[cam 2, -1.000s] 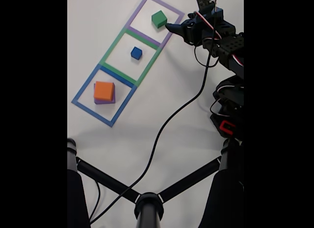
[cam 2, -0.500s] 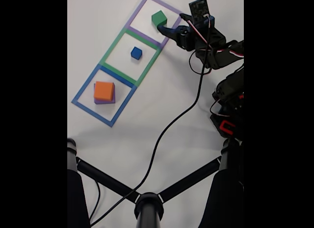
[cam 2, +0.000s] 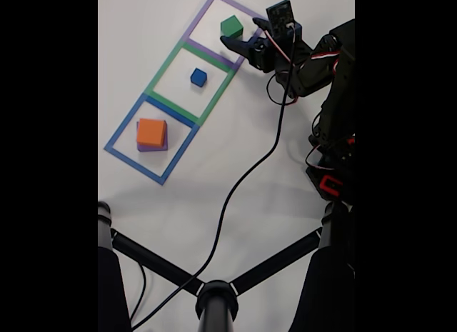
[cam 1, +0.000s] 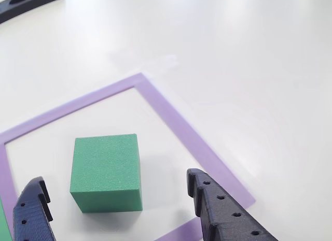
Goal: Tower of hanoi
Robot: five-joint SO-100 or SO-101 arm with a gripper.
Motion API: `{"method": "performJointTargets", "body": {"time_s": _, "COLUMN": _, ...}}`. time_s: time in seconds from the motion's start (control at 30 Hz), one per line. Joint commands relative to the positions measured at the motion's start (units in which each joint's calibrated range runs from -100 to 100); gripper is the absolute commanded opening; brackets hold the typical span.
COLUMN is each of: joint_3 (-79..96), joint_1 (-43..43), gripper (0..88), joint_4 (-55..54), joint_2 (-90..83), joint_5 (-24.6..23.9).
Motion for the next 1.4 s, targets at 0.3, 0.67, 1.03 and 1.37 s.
{"method": "performJointTargets", "body": {"time_s": 0.3, "joint_3": -8.01, "joint_1": -1.65, "gripper": 26.9, "joint_4": -3.5, "joint_2": 7.37, "joint_5": 0.59}}
{"method": "performJointTargets", "body": {"time_s": 0.67, "joint_3": -10.46, "joint_1": -2.57, "gripper": 15.4, "joint_4": -3.58, "joint_2": 9.37, "joint_5": 0.59}}
{"method": "performJointTargets", "body": {"time_s": 1.03, "joint_3": -10.0, "joint_1": -2.64, "gripper": 5.8, "joint_4": -3.42, "joint_2": 8.81, "joint_5": 0.59}}
{"method": "performJointTargets", "body": {"time_s": 1.37, "joint_3": -4.37, "joint_1": -2.72, "gripper": 5.5, "joint_4": 19.64, "joint_2": -15.71, "joint_5": 0.59}}
